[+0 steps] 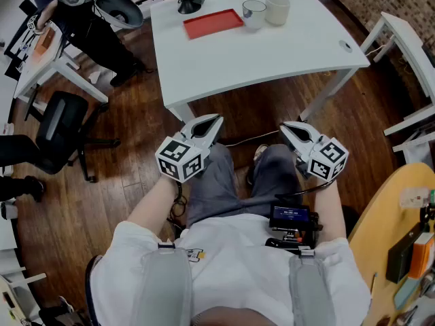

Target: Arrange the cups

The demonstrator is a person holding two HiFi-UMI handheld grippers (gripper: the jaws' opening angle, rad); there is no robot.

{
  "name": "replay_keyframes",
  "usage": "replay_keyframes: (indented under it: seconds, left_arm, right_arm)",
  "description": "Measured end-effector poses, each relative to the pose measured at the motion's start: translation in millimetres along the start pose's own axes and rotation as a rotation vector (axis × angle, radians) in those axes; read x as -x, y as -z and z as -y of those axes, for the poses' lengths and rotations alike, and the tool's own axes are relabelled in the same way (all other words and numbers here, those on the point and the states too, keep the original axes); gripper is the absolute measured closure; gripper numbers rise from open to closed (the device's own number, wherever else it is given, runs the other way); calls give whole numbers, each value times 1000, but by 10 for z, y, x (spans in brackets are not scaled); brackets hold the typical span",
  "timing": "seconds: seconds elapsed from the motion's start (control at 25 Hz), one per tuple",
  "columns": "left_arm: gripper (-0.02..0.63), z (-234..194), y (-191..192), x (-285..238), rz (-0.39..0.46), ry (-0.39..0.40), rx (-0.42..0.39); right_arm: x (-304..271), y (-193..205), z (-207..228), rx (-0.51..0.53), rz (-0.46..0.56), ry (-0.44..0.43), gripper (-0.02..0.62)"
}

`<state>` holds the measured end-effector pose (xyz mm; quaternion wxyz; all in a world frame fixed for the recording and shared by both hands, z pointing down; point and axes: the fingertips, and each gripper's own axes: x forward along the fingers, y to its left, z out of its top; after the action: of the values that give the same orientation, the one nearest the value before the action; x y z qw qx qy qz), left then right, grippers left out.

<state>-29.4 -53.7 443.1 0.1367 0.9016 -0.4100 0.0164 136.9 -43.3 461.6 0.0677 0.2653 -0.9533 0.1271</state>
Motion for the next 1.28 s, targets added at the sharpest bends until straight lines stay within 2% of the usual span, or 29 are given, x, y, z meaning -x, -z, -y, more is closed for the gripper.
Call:
replay_keyframes:
  seconds: [0.12, 0.2, 0.32, 0.4, 0.6, 0.84, 1.08, 1.28]
  left_arm:
    - [606, -52, -635, -161, 65, 32, -49]
    - [606, -129, -950, -302, 80, 40, -93]
    - [604, -365, -1246, -625, 53, 38, -181]
    - [558, -573, -1366, -902, 15, 39, -234]
    - [473, -1090, -1528, -1665, -81, 20, -372]
    - [348, -1431, -1584, -2485, -135, 20, -374]
    - [177, -1451, -1554, -3042, -207, 70, -454]
    - [154, -1468, -1516, -3318, -249, 89, -480]
  right_arm:
    - [-159, -500, 146, 110, 50, 39, 594]
    - [-271, -727, 257, 168, 48, 59, 588]
    - [-436, -989, 485, 221, 25, 95, 580]
    - [-546, -1143, 662, 230, 11, 112, 558]
    - [-834, -1428, 1184, 237, -23, 153, 505]
    - [-1184, -1573, 1801, 203, -52, 210, 480]
    - [-1345, -1646, 2175, 154, -45, 233, 477]
    - [-1446, -1693, 2349, 130, -38, 231, 482]
